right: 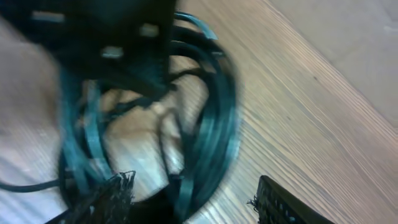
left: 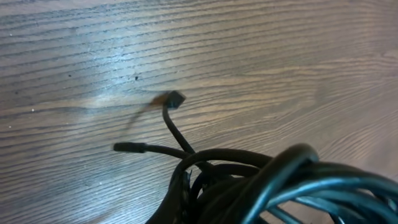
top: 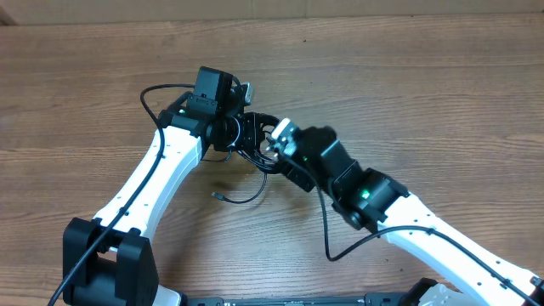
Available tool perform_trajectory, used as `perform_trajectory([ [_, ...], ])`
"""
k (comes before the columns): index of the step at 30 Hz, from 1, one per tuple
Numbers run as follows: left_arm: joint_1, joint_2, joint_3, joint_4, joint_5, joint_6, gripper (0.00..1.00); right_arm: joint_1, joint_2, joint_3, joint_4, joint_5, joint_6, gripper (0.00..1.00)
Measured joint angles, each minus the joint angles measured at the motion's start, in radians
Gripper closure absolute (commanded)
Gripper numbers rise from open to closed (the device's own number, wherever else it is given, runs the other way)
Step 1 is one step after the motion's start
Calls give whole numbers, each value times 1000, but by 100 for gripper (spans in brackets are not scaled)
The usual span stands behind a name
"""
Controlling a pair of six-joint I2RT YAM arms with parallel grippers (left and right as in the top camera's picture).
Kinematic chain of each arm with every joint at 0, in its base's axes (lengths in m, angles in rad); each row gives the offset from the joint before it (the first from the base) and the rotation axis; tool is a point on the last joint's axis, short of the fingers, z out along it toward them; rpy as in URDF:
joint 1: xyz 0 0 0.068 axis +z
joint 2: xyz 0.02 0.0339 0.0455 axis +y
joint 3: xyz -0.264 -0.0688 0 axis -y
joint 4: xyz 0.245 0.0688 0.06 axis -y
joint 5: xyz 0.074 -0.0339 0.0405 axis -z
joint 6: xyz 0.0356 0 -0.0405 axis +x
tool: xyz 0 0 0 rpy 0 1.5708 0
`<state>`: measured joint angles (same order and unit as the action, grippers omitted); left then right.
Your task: Untangle cables
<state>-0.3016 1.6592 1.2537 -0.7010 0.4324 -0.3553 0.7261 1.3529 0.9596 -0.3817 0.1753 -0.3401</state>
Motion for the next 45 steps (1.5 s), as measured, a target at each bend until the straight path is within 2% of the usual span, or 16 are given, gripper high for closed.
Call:
perform_trajectory([
  [5, 0, 0, 0, -9, 50, 97, 96, -53, 1, 0, -13, -5, 0, 39],
  [13, 0, 2, 0, -5, 265, 301, 96, -138, 88, 3, -23, -37, 95, 44],
  [20, -5, 15, 0, -3, 322, 363, 96, -174, 113, 4, -38, -100, 166, 44],
  [23, -5, 15, 0, -9, 308, 350, 96, -176, 110, 4, -55, -121, 179, 47],
  [24, -5, 15, 0, -10, 306, 342, 96, -176, 106, 4, -63, -126, 184, 51],
  [25, -6, 15, 0, -10, 304, 335, 96, -176, 102, 4, -71, -127, 188, 60],
  [26, -6, 15, 0, -10, 305, 331, 96, -176, 97, 5, -81, -132, 192, 79],
  [28, -7, 15, 0, -8, 307, 325, 96, -175, 85, 7, -101, -153, 202, 95],
  [38, -13, 15, 0, -7, 303, 256, 96, -202, 74, 17, -188, -370, 224, 96],
  [45, -21, 15, 0, -27, 100, 39, 96, -218, 11, 17, -225, -642, 210, 96],
])
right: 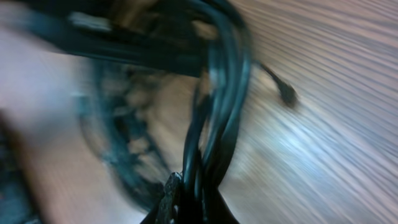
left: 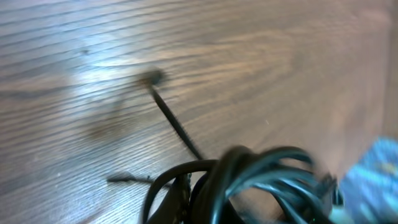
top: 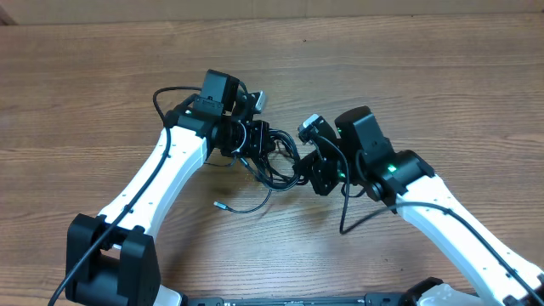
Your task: Untangle cables
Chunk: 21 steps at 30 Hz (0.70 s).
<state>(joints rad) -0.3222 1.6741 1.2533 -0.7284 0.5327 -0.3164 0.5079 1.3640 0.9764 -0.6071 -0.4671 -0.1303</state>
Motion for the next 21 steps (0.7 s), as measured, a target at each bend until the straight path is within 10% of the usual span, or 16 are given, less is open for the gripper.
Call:
perform_trajectory([
  [12, 24, 0, 3, 47, -303, -230, 96, 8, -182, -2, -45, -500, -25, 96],
  [18, 23, 0, 4, 43, -326, -245, 96, 11, -180, -2, -78, -323, -24, 52],
  [21, 23, 0, 4, 44, -314, -238, 96, 11, -179, -2, -64, -162, -26, 45],
])
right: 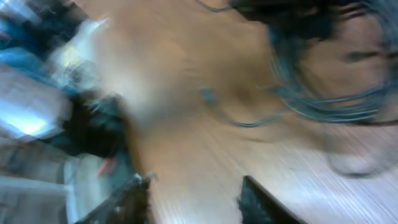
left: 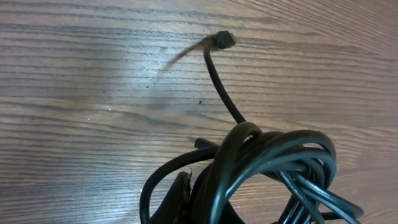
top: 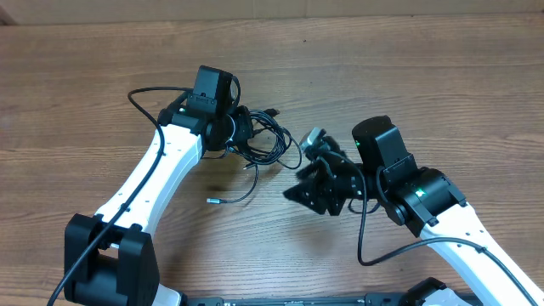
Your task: Untangle cables
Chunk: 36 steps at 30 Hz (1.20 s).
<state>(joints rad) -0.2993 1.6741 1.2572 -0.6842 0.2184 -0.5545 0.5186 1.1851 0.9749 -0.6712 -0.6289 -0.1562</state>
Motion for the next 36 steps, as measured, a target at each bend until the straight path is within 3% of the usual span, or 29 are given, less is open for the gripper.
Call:
perform_trajectory([
  [6, 0, 0, 0, 0, 92, 99, 96, 0, 40, 0, 61, 320, -5, 51],
  [12, 0, 0, 0, 0, 144, 152, 96, 0, 144, 0, 60, 399, -5, 53],
  [14, 0, 0, 0, 0, 150, 163, 96, 0, 175, 0, 64, 380, -5, 60],
  [15, 0, 0, 0, 0, 151, 166, 96, 0, 184, 0, 70, 361, -3, 66],
  [18, 0, 0, 0, 0, 154, 169, 96, 0, 191, 0, 101, 273, 1, 96],
  [30, -2, 0, 0, -5, 171, 169, 96, -1, 191, 0, 158, -430, -49, 96],
  [36, -3, 0, 0, -9, 163, 116, 96, -2, 191, 0, 82, -518, -81, 96],
])
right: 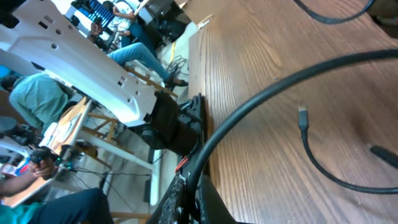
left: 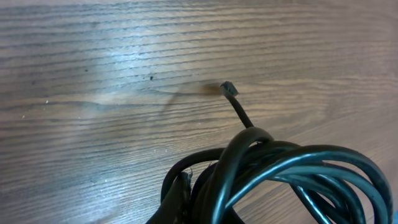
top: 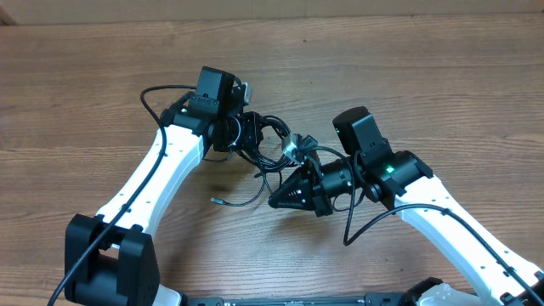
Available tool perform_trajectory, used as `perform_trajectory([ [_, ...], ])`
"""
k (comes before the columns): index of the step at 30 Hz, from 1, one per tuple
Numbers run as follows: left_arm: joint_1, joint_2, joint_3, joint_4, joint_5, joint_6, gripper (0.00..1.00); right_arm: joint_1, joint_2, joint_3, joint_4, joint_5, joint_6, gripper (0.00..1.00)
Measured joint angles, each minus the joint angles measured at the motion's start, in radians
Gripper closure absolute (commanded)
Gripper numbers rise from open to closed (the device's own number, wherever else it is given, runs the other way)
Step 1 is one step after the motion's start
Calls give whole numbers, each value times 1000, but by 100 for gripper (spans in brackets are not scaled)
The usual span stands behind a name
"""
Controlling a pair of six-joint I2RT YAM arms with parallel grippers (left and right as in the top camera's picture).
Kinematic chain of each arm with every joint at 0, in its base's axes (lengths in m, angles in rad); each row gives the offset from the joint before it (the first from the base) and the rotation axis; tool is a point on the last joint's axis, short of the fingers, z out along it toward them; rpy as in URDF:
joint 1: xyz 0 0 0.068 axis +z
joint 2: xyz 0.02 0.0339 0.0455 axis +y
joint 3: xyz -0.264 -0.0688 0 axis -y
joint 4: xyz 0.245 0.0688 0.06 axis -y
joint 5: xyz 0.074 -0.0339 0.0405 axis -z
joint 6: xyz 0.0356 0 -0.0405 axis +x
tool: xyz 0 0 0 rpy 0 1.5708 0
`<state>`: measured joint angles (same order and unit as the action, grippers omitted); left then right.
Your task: Untangle cables
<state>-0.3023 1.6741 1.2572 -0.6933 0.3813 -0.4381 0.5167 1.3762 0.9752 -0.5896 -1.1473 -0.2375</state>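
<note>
A knot of black cables (top: 265, 143) lies at the middle of the wooden table (top: 442, 68). My left gripper (top: 245, 134) is shut on its left side; in the left wrist view the coil (left: 292, 177) fills the bottom right, above the gripper (left: 196, 202). One plug end (left: 229, 88) sticks out over the wood. My right gripper (top: 279, 201) points left, just below the knot. It is shut on a single strand (right: 280, 84) that runs up from between its fingers (right: 180, 199). A thin cable with a small plug (top: 219, 201) lies loose on the table.
In the right wrist view the table's edge (right: 198, 68) shows, with seated people and gear beyond it. The right arm's own cable (top: 347, 231) hangs in a loop beside the arm. Bare wood surrounds the knot on all sides.
My right gripper was open and off the knot, to its right. Now it sits lower and further left, shut on one strand. The left gripper still holds the coil, shifted slightly.
First my right gripper stood open against the coil, which the left held. Then it was shut on several strands to the right of the left gripper. After that it was open and free of them. Now it pinches a single strand below the knot.
</note>
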Motion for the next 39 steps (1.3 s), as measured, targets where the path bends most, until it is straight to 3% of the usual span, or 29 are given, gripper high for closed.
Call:
perform_trajectory([
  [4, 0, 0, 0, 1, -42, -85, 95, 0, 0, 0, -82, 81, -4, 92],
  [8, 2, 0, 0, 6, -97, -142, 95, 1, 0, 0, -163, 250, -2, 68],
  [14, 3, 0, 0, 9, -142, -189, 96, 3, 0, 0, -199, 612, 81, 47],
  [20, 3, 0, 0, 9, -147, -188, 96, 3, 0, 0, -95, 888, 232, 47],
  [23, 3, 0, 0, 9, -111, -125, 96, 3, 0, 0, -14, 944, 264, 53],
  [29, 3, 0, 0, -21, -6, 66, 96, 3, 0, 0, 26, 972, 235, 59],
  [39, 3, 0, 0, -14, 29, 143, 96, 3, 0, 0, 60, 824, 196, 60],
])
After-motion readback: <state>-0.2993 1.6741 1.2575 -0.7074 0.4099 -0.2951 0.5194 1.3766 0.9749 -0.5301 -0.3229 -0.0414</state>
